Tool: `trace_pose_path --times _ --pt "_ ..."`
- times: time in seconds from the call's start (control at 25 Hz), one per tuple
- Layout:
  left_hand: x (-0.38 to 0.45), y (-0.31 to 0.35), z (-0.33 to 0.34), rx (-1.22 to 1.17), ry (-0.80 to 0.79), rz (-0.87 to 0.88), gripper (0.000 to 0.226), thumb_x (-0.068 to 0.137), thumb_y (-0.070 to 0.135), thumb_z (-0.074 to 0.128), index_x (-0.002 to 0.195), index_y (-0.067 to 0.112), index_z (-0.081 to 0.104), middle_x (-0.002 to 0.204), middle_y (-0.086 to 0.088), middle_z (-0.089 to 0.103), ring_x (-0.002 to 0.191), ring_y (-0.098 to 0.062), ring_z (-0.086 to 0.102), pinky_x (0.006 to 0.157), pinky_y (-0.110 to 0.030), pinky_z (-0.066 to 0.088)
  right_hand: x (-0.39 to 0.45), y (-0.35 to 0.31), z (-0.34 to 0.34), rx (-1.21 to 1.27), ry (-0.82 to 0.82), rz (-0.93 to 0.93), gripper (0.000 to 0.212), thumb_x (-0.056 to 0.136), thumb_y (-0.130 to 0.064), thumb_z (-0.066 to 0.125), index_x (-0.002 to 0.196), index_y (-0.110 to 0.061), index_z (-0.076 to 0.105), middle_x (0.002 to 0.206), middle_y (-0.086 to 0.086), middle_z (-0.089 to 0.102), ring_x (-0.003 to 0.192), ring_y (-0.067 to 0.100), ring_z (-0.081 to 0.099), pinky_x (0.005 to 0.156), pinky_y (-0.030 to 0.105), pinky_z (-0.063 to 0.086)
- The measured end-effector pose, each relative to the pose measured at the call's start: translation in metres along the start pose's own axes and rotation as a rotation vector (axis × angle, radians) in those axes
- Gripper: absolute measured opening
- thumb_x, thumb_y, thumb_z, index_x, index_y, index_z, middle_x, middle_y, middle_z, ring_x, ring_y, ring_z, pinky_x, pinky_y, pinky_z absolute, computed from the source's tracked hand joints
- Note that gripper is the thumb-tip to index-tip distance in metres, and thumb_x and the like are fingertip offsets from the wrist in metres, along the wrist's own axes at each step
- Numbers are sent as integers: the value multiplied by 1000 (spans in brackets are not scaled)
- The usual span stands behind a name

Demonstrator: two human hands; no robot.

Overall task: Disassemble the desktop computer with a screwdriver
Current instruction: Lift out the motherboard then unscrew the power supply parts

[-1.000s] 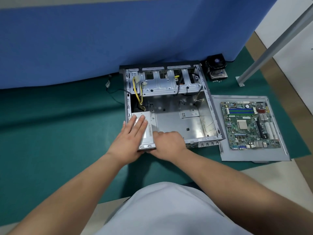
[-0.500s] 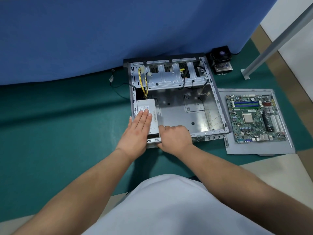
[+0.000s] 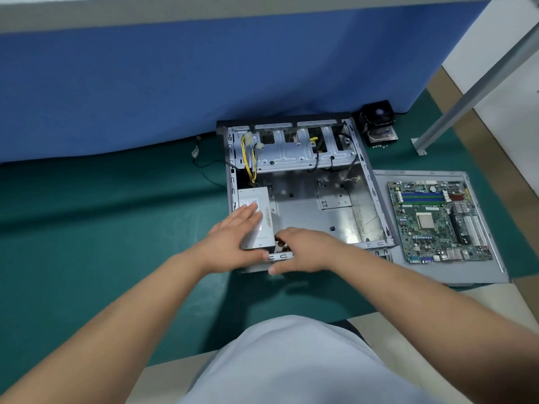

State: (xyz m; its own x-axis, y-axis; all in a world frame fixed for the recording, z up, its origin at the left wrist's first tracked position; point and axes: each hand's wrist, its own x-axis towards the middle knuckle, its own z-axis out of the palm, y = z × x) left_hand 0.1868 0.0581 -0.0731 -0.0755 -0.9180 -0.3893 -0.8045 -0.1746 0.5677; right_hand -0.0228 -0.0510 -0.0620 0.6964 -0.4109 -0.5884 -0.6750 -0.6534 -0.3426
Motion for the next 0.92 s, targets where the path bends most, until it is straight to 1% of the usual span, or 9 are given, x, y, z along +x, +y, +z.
trace_pose_path --times 0.04,0.12,0.2,0.32,0.44,0.56,0.68,0.84,0.92 --pt "4 -1 -5 -20 61 -24 99 81 81 42 164 36 12 169 23 -3 154 1 -8 128 -43 7 0 4 -13 99 -12 -15 78 83 -76 61 139 -23 52 136 -2 58 117 20 59 93 36 49" --pt "17 4 -5 22 206 -91 81 92 66 42 163 34 19 170 19 8 156 -5 2 125 -50 15 9 9 -41 194 129 -15 57 93 -60 62 135 -21 59 132 -1 63 108 15 62 93 33 50" --pt "31 17 7 55 315 -166 69 101 52 42 163 30 19 171 14 6 157 -9 -1 125 -47 16 27 10 -67 223 318 9 42 97 -46 64 127 -17 64 119 0 68 103 15 64 92 31 52" --pt "41 27 29 117 448 -233 63 105 47 33 163 28 20 172 11 6 158 -11 -2 127 -45 15 64 6 -95 249 430 54 36 98 -38 64 123 -13 65 114 3 68 103 20 63 91 30 49" --pt "44 24 33 134 508 -234 59 105 44 34 161 25 28 171 8 16 158 -13 5 125 -47 20 99 -4 -106 267 450 122 39 99 -46 59 121 -13 63 118 7 64 112 25 58 95 34 47" --pt "46 24 33 122 511 -241 59 105 43 35 161 24 29 171 8 17 158 -13 5 125 -45 19 127 -20 -104 226 454 210 53 96 -66 49 111 -17 62 116 7 66 118 31 54 92 42 48" --pt "47 24 33 116 518 -237 61 104 43 34 161 24 28 170 8 17 158 -13 5 126 -44 18 146 -37 -98 78 499 299 71 90 -78 44 124 -17 59 123 8 64 121 33 54 89 45 45" --pt "48 23 34 100 543 -222 62 102 43 34 160 22 31 170 7 21 158 -14 8 126 -43 19 152 -41 -93 52 586 294 41 100 -40 46 128 -13 57 125 11 63 116 33 56 87 44 44" --pt "48 22 36 95 556 -218 62 101 43 33 159 22 32 169 7 22 158 -13 8 126 -42 18 143 -39 -91 21 614 218 38 99 -30 45 129 -10 56 121 13 63 112 34 56 84 42 44"
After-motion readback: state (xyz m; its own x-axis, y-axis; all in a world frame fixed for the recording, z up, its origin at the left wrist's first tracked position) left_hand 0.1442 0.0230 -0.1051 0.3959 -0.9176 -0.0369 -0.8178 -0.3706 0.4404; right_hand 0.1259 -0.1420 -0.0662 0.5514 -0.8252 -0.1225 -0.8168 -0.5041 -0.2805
